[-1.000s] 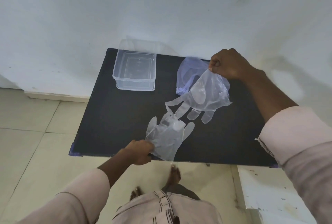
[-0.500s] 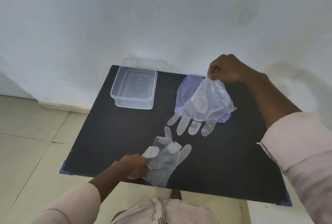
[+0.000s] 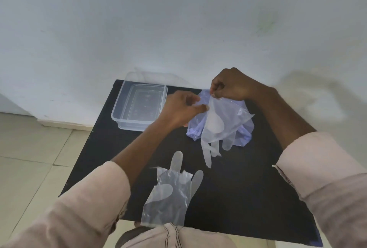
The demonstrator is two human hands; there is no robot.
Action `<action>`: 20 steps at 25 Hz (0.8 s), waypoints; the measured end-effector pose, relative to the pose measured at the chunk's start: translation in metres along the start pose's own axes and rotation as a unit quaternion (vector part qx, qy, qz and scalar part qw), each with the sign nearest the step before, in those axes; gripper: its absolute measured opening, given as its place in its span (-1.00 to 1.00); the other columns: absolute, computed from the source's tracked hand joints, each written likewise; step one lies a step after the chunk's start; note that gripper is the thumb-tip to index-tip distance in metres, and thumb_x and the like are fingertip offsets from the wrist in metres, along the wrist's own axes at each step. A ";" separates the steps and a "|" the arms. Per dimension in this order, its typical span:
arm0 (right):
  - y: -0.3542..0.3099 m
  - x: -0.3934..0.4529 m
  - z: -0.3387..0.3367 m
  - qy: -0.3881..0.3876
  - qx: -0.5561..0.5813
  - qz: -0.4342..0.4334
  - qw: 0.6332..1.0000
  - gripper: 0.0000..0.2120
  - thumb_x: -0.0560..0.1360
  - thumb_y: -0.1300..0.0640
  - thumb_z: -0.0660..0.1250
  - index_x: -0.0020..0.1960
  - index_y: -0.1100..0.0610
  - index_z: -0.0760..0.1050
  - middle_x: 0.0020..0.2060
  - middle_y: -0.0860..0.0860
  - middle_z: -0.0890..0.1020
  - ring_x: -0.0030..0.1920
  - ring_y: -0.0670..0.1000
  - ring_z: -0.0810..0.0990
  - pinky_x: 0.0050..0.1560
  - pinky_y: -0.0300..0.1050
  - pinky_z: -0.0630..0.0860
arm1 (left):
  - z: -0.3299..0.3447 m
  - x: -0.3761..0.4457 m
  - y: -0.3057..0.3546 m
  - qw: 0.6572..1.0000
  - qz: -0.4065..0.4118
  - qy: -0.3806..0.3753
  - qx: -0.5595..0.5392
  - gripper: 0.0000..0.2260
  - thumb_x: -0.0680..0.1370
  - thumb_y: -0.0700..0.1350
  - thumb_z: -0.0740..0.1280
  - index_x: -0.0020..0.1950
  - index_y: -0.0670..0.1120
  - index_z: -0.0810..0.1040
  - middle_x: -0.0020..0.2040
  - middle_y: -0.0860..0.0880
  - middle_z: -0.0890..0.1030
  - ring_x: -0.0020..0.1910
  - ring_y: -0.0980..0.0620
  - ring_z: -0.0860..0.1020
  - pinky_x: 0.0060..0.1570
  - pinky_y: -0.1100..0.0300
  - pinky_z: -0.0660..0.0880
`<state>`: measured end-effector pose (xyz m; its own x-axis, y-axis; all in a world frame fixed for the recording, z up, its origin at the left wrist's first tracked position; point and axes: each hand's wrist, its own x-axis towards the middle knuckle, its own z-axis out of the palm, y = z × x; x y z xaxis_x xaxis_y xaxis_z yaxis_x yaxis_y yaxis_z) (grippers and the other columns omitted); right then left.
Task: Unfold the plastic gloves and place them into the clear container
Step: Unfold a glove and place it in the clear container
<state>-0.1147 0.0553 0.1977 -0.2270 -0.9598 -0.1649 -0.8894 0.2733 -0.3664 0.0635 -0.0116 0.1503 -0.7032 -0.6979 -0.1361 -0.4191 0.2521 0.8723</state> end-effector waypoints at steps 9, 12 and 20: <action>-0.010 0.007 0.000 0.001 0.054 0.039 0.998 -0.91 0.45 0.10 0.42 -0.10 0.11 0.64 -0.18 0.00 0.68 -0.12 0.01 0.65 -0.23 -0.32 0.44 | 0.016 0.039 -0.007 0.983 -0.109 -0.025 -0.147 -0.88 0.41 -0.18 0.47 -0.12 -0.22 0.67 -0.03 -0.24 0.67 -0.06 -0.12 0.67 -0.43 0.15 0.61; 0.007 -0.019 0.002 0.122 0.178 0.146 0.965 -0.57 0.40 -0.23 0.40 0.10 0.06 0.56 -0.06 -0.05 0.62 -0.04 -0.04 0.59 -0.11 -0.22 0.43 | 0.008 0.045 -0.012 0.982 -0.105 -0.025 -0.156 -0.88 0.42 -0.19 0.46 -0.11 -0.23 0.66 -0.05 -0.20 0.68 -0.13 -0.05 0.66 -0.41 0.15 0.61; 0.017 -0.039 0.068 0.155 0.322 0.176 0.917 -0.83 0.38 0.09 0.51 -0.04 0.09 0.64 -0.14 -0.07 0.69 -0.09 -0.07 0.65 0.00 -0.15 0.57 | -0.021 0.054 -0.025 0.982 -0.110 -0.037 -0.149 -0.91 0.42 -0.16 0.47 -0.16 -0.17 0.68 -0.07 -0.19 0.69 -0.04 -0.10 0.66 -0.24 0.03 0.67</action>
<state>-0.0937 0.1021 0.1354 -0.6458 -0.7494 -0.1462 -0.3427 0.4555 -0.8216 0.0481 -0.0700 0.1307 -0.6581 -0.6605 -0.3615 -0.3870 -0.1151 0.9149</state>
